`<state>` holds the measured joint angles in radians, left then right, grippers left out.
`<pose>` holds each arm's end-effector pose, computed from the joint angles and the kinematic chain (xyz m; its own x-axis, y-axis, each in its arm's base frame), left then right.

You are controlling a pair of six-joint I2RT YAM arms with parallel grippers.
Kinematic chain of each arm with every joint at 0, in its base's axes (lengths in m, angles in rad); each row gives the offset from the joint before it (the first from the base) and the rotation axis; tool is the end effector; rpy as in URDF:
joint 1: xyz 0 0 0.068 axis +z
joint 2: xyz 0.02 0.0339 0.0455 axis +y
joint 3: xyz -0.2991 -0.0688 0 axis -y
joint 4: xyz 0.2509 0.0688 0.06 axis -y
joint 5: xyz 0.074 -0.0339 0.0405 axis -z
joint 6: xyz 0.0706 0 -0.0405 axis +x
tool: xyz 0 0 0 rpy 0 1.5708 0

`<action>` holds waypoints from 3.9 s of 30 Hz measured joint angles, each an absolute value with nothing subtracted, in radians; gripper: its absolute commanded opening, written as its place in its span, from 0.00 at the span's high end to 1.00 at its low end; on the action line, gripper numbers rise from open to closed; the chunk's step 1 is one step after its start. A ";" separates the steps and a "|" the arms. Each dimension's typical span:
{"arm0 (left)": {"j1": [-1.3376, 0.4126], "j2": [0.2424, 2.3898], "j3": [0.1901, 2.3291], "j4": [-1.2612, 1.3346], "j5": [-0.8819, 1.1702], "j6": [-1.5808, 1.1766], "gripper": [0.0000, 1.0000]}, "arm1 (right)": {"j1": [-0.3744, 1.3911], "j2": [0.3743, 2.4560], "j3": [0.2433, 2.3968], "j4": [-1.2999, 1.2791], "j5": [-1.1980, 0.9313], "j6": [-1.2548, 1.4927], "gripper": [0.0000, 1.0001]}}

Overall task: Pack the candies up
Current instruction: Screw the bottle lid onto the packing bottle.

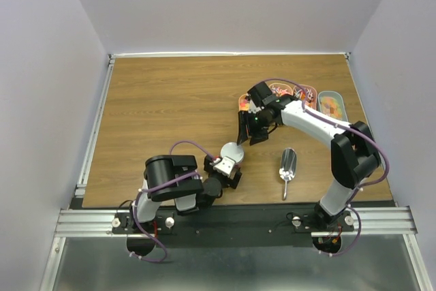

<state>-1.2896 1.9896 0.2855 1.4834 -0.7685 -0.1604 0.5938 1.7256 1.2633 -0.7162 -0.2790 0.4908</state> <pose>0.1275 -0.2645 0.1028 -0.1402 0.0717 -0.9875 0.4864 0.8737 -0.0056 0.2972 0.2241 0.2197 -0.9701 -0.1082 -0.2172 -0.1904 0.8944 0.4046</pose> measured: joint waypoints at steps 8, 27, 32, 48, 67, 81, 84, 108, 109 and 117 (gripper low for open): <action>-1.266 2.011 0.290 1.512 -0.735 -0.165 0.05 | 0.594 1.747 1.276 -0.705 -0.297 0.476 0.53; -1.247 2.038 0.307 1.517 -0.705 -0.184 0.13 | 0.594 1.774 1.290 -0.698 -0.346 0.452 0.68; -1.244 2.040 0.310 1.517 -0.703 -0.184 0.13 | 0.594 1.774 1.289 -0.698 -0.347 0.451 0.75; -1.240 2.041 0.313 1.517 -0.703 -0.184 0.13 | 0.588 1.703 1.198 -0.669 -0.346 0.476 0.78; -1.236 2.046 0.320 1.517 -0.702 -0.186 0.14 | 0.588 1.636 1.162 -0.690 -0.307 0.514 0.59; -1.236 2.047 0.321 1.517 -0.703 -0.190 0.14 | 0.588 1.783 1.307 -0.686 -0.318 0.428 0.71; -1.236 2.047 0.321 1.517 -0.703 -0.190 0.14 | 0.588 1.790 1.308 -0.685 -0.336 0.418 0.71; -1.230 2.055 0.344 1.517 -0.705 -0.189 0.14 | 0.592 1.658 1.147 -0.671 -0.358 0.463 0.87; -1.230 2.055 0.344 1.517 -0.705 -0.189 0.14 | 0.595 1.653 1.141 -0.671 -0.358 0.471 0.87; -1.225 2.059 0.345 1.517 -0.705 -0.189 0.14 | 0.626 1.627 1.123 -0.688 -0.342 0.492 0.64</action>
<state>-1.2255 2.0594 0.3447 1.5169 -0.7052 -0.1890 0.6262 1.6268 1.1233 -0.6876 -0.3420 0.4915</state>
